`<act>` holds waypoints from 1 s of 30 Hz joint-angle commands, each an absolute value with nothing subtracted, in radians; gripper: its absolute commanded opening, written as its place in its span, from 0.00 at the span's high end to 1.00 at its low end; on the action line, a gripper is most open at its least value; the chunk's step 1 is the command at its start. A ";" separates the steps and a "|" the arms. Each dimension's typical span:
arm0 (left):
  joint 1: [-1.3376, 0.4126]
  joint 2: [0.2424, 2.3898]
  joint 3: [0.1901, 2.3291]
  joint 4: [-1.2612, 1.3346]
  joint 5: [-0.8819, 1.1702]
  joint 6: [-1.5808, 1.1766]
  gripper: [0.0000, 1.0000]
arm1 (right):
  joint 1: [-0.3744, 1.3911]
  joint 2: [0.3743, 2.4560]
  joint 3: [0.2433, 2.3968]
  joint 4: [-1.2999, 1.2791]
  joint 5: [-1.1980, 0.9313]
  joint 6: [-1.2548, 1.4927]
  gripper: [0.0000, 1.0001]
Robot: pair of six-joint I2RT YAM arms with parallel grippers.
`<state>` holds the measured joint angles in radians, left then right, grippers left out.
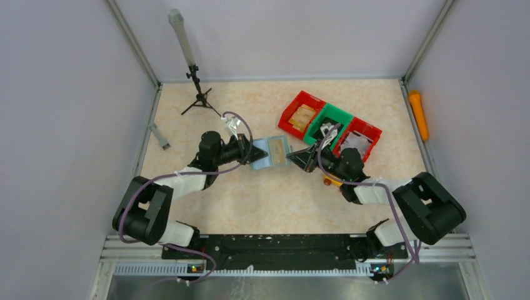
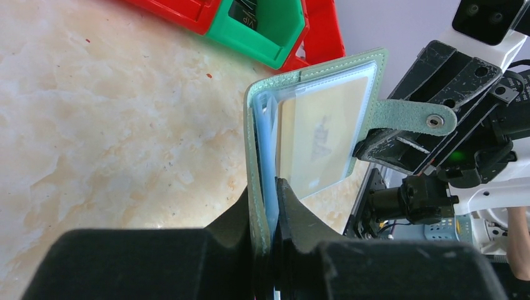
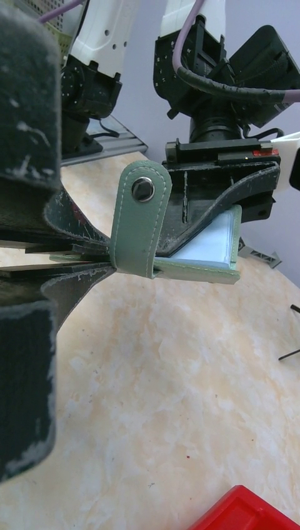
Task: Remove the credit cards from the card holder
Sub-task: Remove the credit card from the card holder.
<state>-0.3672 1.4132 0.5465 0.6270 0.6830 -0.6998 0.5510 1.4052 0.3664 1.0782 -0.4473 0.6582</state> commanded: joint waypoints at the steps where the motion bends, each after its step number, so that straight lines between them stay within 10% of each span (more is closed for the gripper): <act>1: -0.365 1.393 0.575 0.702 0.713 -0.695 1.00 | 0.542 1.408 0.388 1.142 -0.473 0.653 0.91; 20: -0.383 1.361 0.576 0.659 0.675 -0.659 1.00 | 0.541 1.383 0.384 1.095 -0.463 0.613 0.61; 30: -0.383 1.344 0.572 0.634 0.651 -0.640 1.00 | 0.540 1.341 0.384 1.016 -0.390 0.587 0.89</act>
